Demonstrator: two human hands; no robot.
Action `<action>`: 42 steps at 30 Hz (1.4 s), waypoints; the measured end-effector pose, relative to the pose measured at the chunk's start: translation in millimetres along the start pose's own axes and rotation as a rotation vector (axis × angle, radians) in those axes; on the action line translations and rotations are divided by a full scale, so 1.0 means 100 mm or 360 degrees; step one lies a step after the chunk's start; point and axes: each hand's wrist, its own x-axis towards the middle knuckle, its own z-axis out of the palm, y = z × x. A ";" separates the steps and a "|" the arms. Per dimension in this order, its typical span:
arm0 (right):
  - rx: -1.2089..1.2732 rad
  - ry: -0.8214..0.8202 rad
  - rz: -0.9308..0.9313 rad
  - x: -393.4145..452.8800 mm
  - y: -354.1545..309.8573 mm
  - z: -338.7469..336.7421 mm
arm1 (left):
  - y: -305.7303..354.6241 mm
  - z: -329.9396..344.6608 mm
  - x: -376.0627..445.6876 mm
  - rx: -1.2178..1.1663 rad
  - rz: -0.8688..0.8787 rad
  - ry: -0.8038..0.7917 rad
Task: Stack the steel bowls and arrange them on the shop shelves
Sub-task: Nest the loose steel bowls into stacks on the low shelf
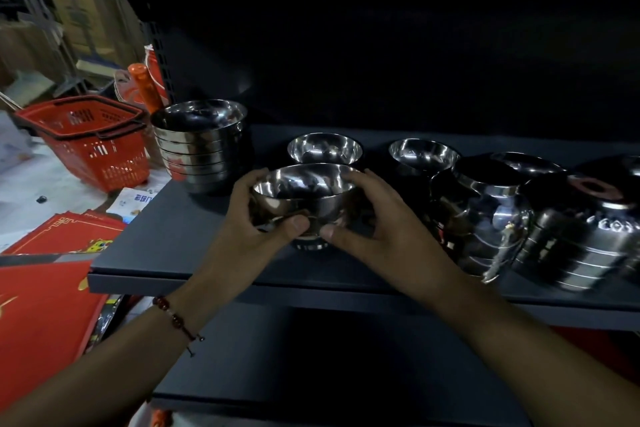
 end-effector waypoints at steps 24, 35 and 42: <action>0.0217 0.0603 -0.0129 0.97 0.34 0.01 | -0.04 0.43 0.85 0.0000 0.0407 0.0504; -0.0109 0.0474 0.0066 1.12 0.68 0.16 | -0.36 0.43 1.03 0.0440 0.0308 0.0362; -0.0346 0.0242 0.0143 1.08 0.66 0.16 | -0.35 0.37 1.01 0.0714 0.0319 0.0262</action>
